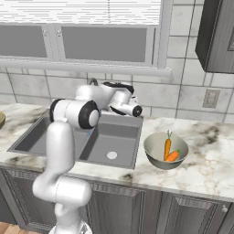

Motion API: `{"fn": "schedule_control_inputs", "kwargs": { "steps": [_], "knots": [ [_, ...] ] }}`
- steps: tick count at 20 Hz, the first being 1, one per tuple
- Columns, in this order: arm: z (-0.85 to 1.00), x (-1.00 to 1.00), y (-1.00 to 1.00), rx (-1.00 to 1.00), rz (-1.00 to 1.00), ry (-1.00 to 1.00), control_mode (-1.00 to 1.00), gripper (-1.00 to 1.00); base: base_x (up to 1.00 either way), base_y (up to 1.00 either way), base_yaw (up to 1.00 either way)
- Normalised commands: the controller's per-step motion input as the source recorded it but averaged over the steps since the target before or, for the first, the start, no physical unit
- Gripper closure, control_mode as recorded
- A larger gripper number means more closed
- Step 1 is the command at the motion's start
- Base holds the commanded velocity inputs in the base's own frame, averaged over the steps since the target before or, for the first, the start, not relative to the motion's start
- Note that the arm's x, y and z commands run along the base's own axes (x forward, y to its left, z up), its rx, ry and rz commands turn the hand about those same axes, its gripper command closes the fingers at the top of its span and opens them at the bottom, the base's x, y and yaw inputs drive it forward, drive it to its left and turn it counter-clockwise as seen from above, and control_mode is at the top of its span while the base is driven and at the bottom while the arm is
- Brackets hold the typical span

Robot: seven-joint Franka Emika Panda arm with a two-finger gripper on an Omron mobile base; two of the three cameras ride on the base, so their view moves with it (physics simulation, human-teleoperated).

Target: Pick the carrots from the sink and place them in one bowl. Place the sweet potato in the other bowl. Then turn off the sink faucet.

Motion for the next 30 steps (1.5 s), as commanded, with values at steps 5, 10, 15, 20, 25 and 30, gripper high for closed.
{"fn": "schedule_control_inputs", "kwargs": {
  "steps": [5, 10, 15, 20, 25, 30],
  "knots": [
    [-0.27, 0.64, 0.00, 0.05, 0.02, 0.00, -1.00, -1.00, 0.00, 0.00, 0.00],
    [-0.24, 0.58, 0.00, 0.01, 0.03, 0.00, -1.00, -1.00, 0.00, 0.00, 0.00],
    [-0.20, 0.58, 0.00, 0.00, 0.01, 0.00, -1.00, -1.00, 0.00, 0.00, 0.00],
    [-0.19, 0.53, 0.18, 0.00, 0.00, 0.00, -1.00, -1.00, 0.00, 0.00, 0.00],
    [-0.07, 0.23, 0.50, 0.00, 0.05, 0.01, -1.00, -1.00, 0.00, 0.00, 0.00],
    [0.00, 0.01, 0.63, 0.00, 0.18, 0.00, -1.00, -1.00, 0.00, 0.00, 0.00]
  ]
}}
